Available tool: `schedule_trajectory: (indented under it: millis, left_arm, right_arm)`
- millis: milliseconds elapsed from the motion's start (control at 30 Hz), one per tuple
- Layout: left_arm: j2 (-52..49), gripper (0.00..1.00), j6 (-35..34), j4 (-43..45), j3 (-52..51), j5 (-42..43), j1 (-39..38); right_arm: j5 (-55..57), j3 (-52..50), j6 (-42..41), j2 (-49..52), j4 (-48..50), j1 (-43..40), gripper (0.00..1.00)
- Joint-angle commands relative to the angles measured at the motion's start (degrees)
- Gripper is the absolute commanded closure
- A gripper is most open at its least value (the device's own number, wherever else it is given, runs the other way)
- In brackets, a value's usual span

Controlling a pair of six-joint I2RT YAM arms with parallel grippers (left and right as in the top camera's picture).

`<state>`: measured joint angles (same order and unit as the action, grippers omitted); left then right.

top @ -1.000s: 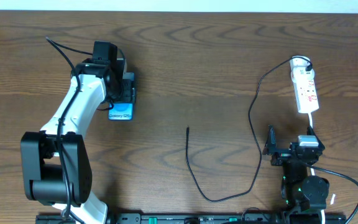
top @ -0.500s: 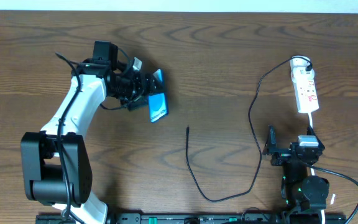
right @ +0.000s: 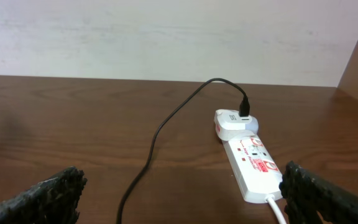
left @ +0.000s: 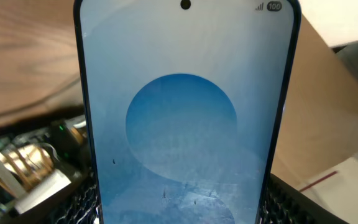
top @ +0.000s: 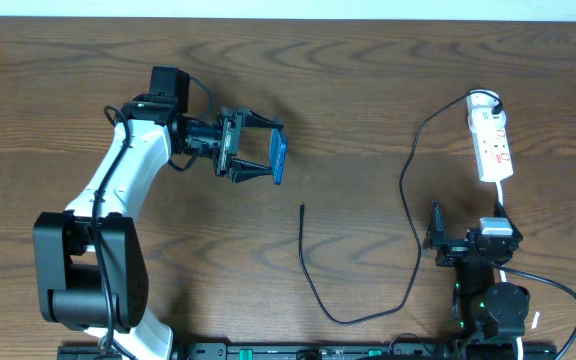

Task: Plug charger to phone and switch on socket
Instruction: 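Lift the phone with the left gripper and swing it rightward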

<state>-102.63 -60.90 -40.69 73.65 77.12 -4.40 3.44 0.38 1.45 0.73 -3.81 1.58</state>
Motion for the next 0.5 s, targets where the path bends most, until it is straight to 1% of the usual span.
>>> schedule_trajectory:
  millis: [0, 100, 467]
  left_arm:
    - [1.8, 0.93, -4.6, -0.2, 0.2, 4.8, 0.0]
    - [1.8, 0.93, -5.9, -0.2, 0.2, 4.7, 0.0]
    - [1.8, 0.93, -5.8, -0.2, 0.2, 4.7, 0.0]
  right_arm:
    - [0.5, -0.1, -0.8, -0.4, -0.2, 0.3, 0.01]
    - [0.5, -0.1, -0.8, -0.4, -0.2, 0.3, 0.01]
    - [0.5, -0.1, -0.8, -0.4, -0.2, 0.3, 0.01]
